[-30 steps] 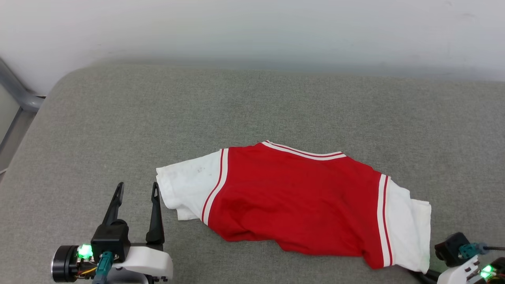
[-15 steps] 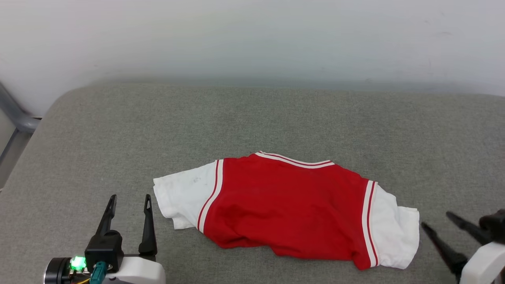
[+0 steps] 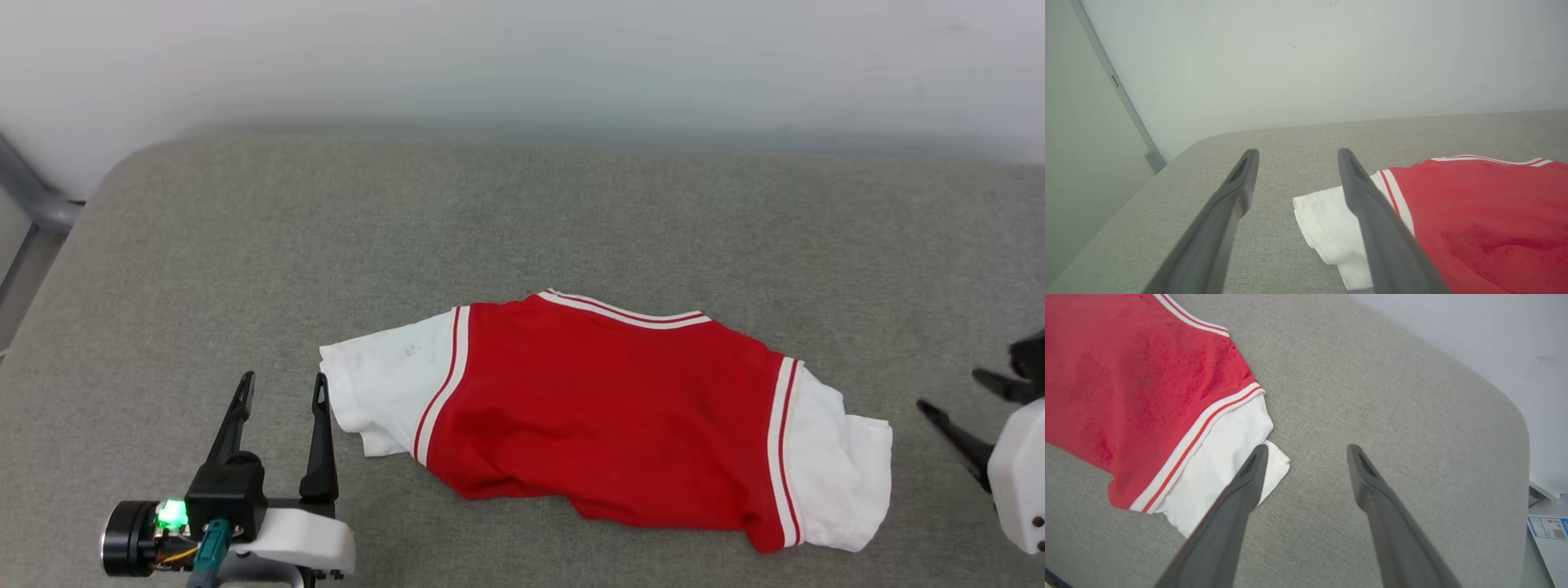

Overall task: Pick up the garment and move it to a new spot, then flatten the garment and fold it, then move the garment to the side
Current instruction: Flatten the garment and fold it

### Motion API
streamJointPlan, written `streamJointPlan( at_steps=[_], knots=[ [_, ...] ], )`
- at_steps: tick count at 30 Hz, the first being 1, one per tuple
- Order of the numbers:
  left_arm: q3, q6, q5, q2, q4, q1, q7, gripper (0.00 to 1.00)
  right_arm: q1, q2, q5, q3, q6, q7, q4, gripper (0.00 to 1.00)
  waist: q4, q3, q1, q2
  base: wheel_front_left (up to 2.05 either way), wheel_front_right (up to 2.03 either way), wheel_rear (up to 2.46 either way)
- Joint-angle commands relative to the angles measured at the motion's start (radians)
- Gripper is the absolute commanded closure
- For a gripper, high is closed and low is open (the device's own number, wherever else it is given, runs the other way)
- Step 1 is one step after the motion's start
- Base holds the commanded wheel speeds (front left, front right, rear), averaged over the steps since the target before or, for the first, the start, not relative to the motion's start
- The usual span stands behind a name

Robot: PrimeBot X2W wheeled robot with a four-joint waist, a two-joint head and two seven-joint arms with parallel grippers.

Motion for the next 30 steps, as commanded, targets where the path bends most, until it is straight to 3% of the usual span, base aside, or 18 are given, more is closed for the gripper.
streamJointPlan(
  at_steps=[1, 10, 16, 23, 24, 25, 30],
  knots=[
    [-0.005, -0.005, 0.007, -0.004, -0.003, -0.023, -0.002, 0.0, -0.043, -0.023, 0.036, 0.05, -0.001, 0.085, 0.018, 0.0, 0.018, 0.027, 0.0001, -0.0001, 0.0, 0.0, 0.0],
    [-0.025, -0.006, 0.007, -0.015, -0.006, -0.063, -0.002, 0.0, -0.186, -0.048, 0.097, 0.23, -0.001, 0.254, 0.138, 0.0, 0.066, 0.09, 0.0001, -0.0001, 0.0, 0.0, 0.0],
    [-0.027, -0.005, 0.002, -0.02, -0.006, -0.089, -0.002, 0.0, -0.248, -0.023, 0.097, 0.319, -0.001, 0.256, 0.265, 0.0, 0.099, 0.139, 0.0001, -0.0001, 0.0, 0.0, 0.0],
    [-0.024, -0.002, 0.004, -0.023, -0.001, -0.107, -0.002, 0.0, -0.205, 0.035, 0.144, 0.487, 0.005, 0.251, 0.368, 0.0, 0.113, 0.163, 0.0001, -0.0001, 0.0, 0.0, 0.0],
    [-0.023, -0.001, 0.004, -0.022, 0.0, -0.107, -0.002, 0.0, -0.205, 0.04, 0.151, 0.503, 0.006, 0.24, 0.371, 0.09, 0.111, 0.162, 0.0001, -0.0001, 0.0, 0.0, 0.0],
    [-0.02, 0.0, 0.003, -0.019, 0.001, -0.105, -0.002, 0.0, -0.211, 0.047, 0.158, 0.51, 0.006, 0.22, 0.373, 1.0, 0.108, 0.16, 0.0001, -0.0001, 0.0, 0.0, 0.0],
    [-0.007, -0.003, 0.004, -0.004, 0.013, -0.097, -0.002, 0.0, -0.273, 0.031, 0.169, 0.482, 0.003, 0.091, 0.382, 1.0, 0.08, 0.126, 0.0001, -0.0001, 0.0, 0.0, 0.0]
  ],
)
